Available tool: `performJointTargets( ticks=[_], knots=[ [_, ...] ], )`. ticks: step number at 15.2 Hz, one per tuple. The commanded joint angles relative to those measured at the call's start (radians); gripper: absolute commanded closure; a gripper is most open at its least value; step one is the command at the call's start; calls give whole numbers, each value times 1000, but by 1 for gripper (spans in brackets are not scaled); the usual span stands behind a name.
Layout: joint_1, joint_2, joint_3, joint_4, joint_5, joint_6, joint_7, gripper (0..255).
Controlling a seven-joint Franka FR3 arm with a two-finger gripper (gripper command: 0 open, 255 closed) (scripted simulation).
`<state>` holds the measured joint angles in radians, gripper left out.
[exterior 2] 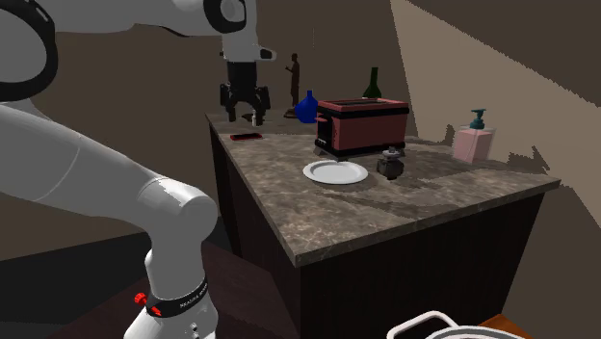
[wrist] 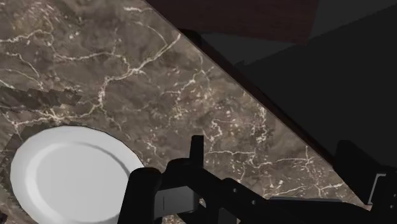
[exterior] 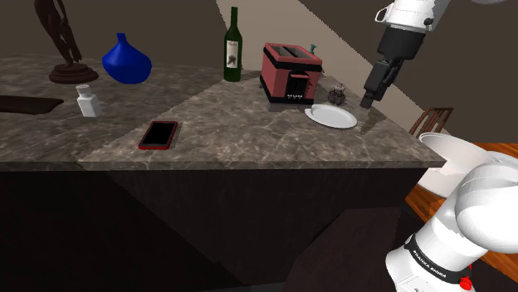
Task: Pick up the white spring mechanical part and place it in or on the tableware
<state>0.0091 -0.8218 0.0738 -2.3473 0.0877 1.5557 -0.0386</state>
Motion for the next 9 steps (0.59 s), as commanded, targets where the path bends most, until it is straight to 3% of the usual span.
performJointTargets(
  ticks=[1,9],
  knots=[
    [0,0,0,0,0,0,0,0],
    [-51,191,-135,83,-92,96,-159,0]
  ],
)
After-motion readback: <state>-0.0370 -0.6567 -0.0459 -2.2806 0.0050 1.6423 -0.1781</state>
